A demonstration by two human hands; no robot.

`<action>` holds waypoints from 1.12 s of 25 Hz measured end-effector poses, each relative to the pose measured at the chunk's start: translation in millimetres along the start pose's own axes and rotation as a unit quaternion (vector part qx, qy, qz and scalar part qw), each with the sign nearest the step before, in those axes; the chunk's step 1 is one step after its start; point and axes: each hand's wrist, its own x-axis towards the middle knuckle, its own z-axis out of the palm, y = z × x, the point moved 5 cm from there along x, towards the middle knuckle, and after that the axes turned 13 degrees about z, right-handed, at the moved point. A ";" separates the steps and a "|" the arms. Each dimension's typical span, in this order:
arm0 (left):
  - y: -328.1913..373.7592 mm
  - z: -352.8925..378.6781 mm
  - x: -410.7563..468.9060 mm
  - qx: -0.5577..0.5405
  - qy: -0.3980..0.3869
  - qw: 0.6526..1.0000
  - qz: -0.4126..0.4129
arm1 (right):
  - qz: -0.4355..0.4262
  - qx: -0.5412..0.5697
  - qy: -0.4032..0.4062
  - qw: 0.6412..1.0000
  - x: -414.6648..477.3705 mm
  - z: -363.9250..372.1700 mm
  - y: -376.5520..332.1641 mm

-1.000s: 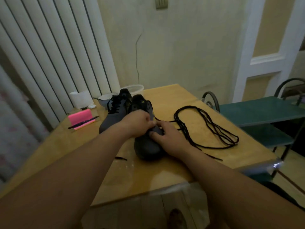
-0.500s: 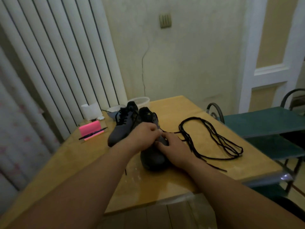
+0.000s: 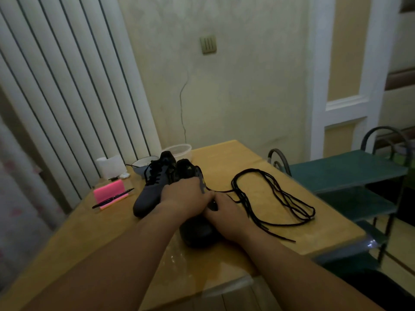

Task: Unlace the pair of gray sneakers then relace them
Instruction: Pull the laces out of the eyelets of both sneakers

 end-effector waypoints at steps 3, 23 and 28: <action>-8.4 6.1 19.0 0.022 -0.016 1.000 -0.008 | -0.009 -0.005 -0.001 1.000 3.4 2.9 2.1; -19.8 -10.8 15.5 0.024 -0.050 0.998 0.040 | 0.005 -0.012 -0.021 1.000 -4.7 -2.3 -2.8; -7.3 -36.5 13.7 -0.600 0.087 0.795 0.024 | 0.012 -0.006 -0.027 1.000 -1.6 -3.1 -3.6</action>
